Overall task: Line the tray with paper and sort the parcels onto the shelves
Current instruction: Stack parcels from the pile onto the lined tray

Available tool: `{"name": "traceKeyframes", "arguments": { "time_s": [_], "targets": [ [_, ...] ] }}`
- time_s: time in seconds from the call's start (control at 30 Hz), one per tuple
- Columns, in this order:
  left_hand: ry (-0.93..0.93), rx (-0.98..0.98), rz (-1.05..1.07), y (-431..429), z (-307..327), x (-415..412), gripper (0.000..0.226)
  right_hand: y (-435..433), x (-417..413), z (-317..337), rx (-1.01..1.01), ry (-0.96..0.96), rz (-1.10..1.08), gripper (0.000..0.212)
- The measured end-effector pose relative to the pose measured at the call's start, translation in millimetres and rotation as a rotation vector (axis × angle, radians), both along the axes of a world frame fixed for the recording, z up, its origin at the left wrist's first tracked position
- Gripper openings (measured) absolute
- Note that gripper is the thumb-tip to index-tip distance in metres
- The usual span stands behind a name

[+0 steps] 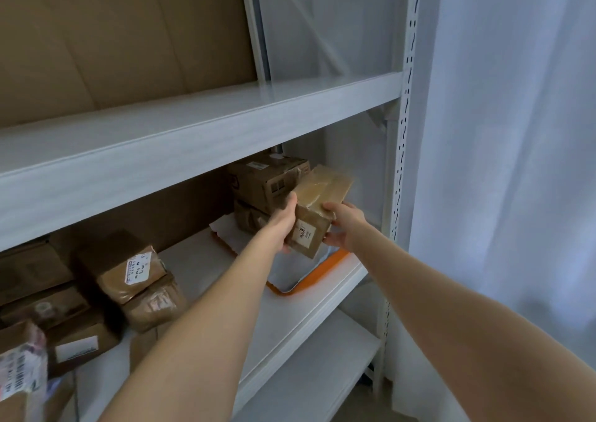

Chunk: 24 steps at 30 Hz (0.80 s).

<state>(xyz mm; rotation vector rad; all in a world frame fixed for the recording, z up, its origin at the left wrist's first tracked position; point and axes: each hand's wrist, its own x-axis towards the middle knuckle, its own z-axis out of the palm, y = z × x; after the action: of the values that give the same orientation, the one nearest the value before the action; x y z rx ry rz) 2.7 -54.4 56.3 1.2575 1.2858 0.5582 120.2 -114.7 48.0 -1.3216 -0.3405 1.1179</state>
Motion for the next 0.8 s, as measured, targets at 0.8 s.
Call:
{"name": "traceKeyframes", "arguments": {
  "time_s": [0.8],
  "targets": [
    [0.135,-0.052,0.067,78.3,-60.4,12.1,0.037,74.7,-9.1,-59.4,-0.284,-0.077,0.124,0.023]
  ]
}}
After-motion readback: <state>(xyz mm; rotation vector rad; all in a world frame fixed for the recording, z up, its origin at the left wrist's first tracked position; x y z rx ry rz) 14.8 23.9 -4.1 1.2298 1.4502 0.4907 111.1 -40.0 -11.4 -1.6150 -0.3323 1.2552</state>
